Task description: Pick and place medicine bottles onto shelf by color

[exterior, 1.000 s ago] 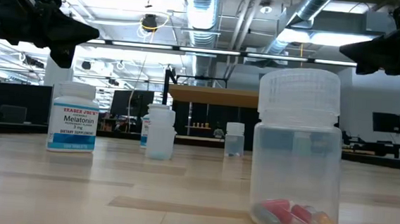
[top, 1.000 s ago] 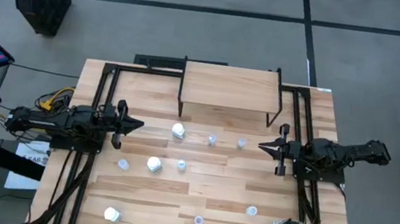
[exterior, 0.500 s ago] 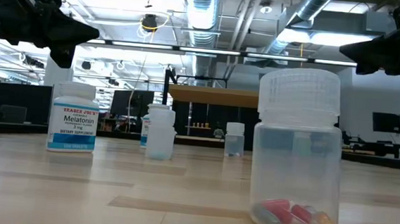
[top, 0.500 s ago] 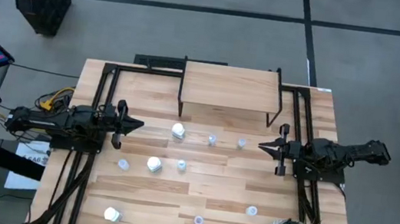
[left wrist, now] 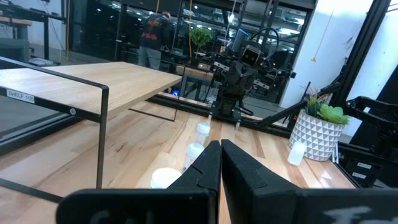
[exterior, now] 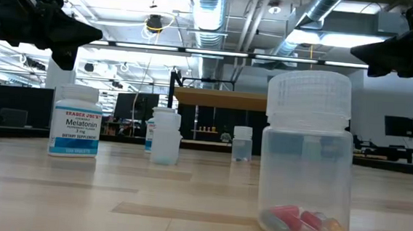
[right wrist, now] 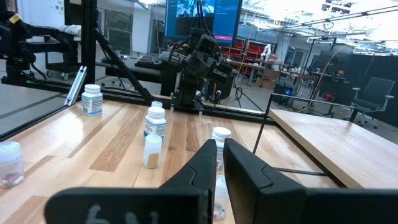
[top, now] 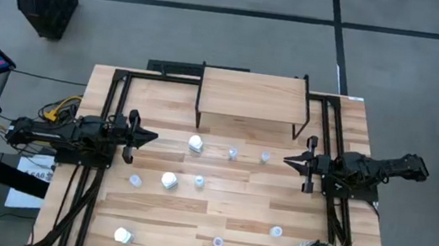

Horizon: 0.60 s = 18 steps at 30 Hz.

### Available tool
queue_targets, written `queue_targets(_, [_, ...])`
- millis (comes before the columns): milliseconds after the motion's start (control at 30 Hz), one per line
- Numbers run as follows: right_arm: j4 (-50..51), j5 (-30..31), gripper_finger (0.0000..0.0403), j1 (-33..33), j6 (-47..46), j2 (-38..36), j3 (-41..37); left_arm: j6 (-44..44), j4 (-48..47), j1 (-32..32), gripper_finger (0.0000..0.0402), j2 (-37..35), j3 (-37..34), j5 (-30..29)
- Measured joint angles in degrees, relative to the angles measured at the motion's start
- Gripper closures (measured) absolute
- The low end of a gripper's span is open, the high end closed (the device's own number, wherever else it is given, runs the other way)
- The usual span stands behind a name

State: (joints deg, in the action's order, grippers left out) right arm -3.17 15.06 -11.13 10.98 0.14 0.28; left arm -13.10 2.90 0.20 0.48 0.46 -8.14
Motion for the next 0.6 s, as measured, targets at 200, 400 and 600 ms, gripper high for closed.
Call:
queue_targets(200, [-0.01,0.01,0.0347,0.01,0.02,0.00,-0.01,0.34,0.02,-0.01,0.0401,-0.01,-0.01,-0.10])
queue_targets(400, [-0.21,0.01,0.0347,0.01,0.02,0.00,-0.01,9.60,0.68,0.00,0.0401,0.01,-0.01,-5.31])
queue_targets(600, [-2.30,0.01,0.0347,0.01,0.01,0.01,0.00,10.51,0.86,0.01,0.0401,0.01,0.00,-6.19])
